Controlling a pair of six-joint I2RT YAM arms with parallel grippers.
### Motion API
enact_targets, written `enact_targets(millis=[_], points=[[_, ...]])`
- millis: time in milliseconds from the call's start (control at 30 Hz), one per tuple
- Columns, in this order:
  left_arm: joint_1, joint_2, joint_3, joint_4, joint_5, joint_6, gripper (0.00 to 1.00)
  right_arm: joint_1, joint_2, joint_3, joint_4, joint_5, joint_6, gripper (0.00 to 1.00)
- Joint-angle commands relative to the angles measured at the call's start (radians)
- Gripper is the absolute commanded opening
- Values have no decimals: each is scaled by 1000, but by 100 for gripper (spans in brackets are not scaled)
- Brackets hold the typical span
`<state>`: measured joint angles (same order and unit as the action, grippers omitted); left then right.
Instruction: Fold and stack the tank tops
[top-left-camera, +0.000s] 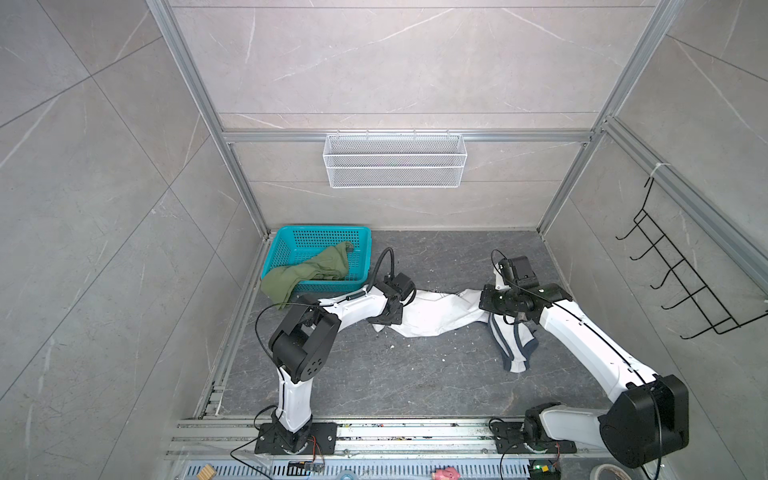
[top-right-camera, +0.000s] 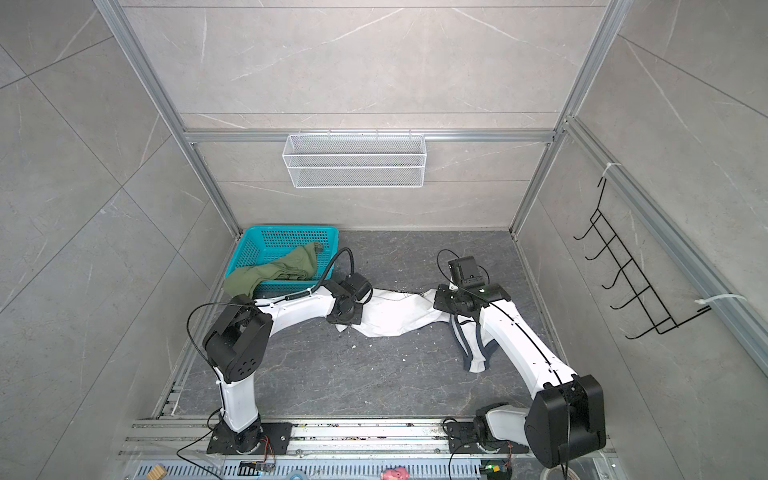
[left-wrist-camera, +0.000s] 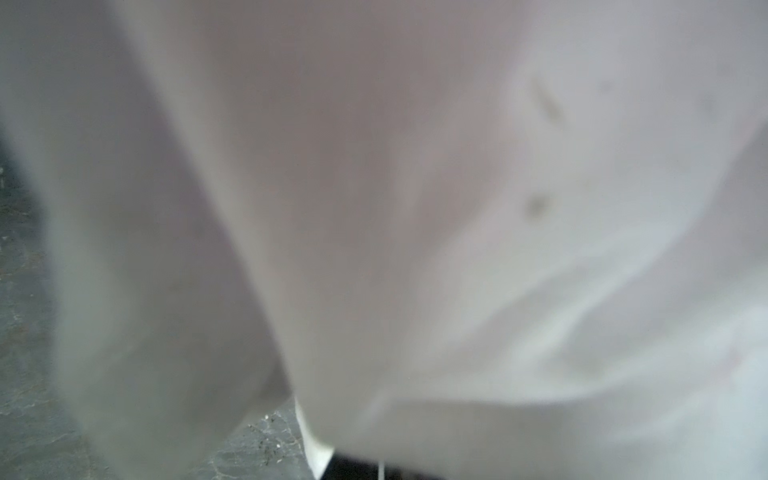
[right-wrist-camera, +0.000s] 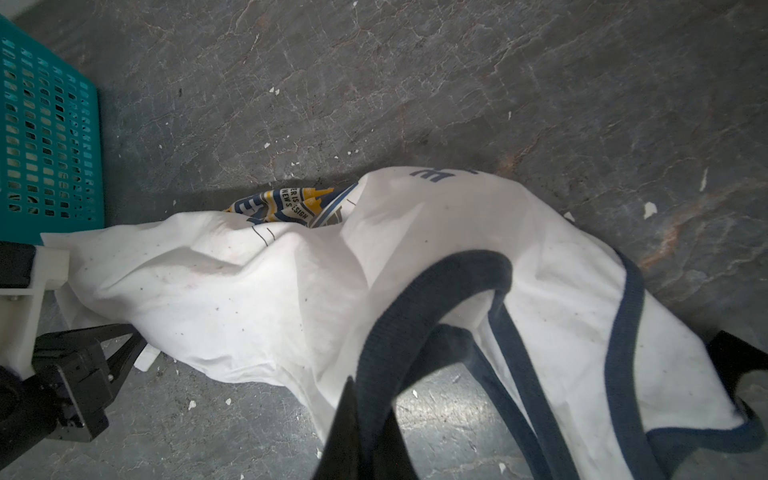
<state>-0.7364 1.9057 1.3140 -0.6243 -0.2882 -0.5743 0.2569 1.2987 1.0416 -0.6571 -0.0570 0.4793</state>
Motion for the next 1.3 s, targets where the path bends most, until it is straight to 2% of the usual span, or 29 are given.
enact_targets(millis=[0, 100, 300, 467, 667, 833, 1033, 1133, 1267], points=[[37, -99, 40, -10, -25, 45, 0, 7, -2, 19, -4, -14, 21, 0], [98, -89, 106, -6, -2, 86, 0, 26, 20, 26, 29, -46, 46, 0], [191, 43, 297, 16, 108, 164, 0, 79, 85, 69, 68, -41, 76, 0], [233, 179, 491, -75, 89, 177, 0, 110, 142, 127, 71, -37, 85, 0], [319, 186, 487, -99, 66, 163, 0, 137, 165, 160, 66, -24, 87, 0], [331, 171, 517, -117, 77, 176, 0, 140, 159, 172, 40, 16, 78, 0], [306, 66, 484, -129, 104, 168, 0, 138, 68, 231, -61, 160, 37, 0], [272, -71, 406, -129, 98, 155, 0, 137, -6, 264, -123, 230, 11, 0], [216, -298, 287, -138, 74, 119, 0, 138, -99, 308, -205, 254, -14, 0]])
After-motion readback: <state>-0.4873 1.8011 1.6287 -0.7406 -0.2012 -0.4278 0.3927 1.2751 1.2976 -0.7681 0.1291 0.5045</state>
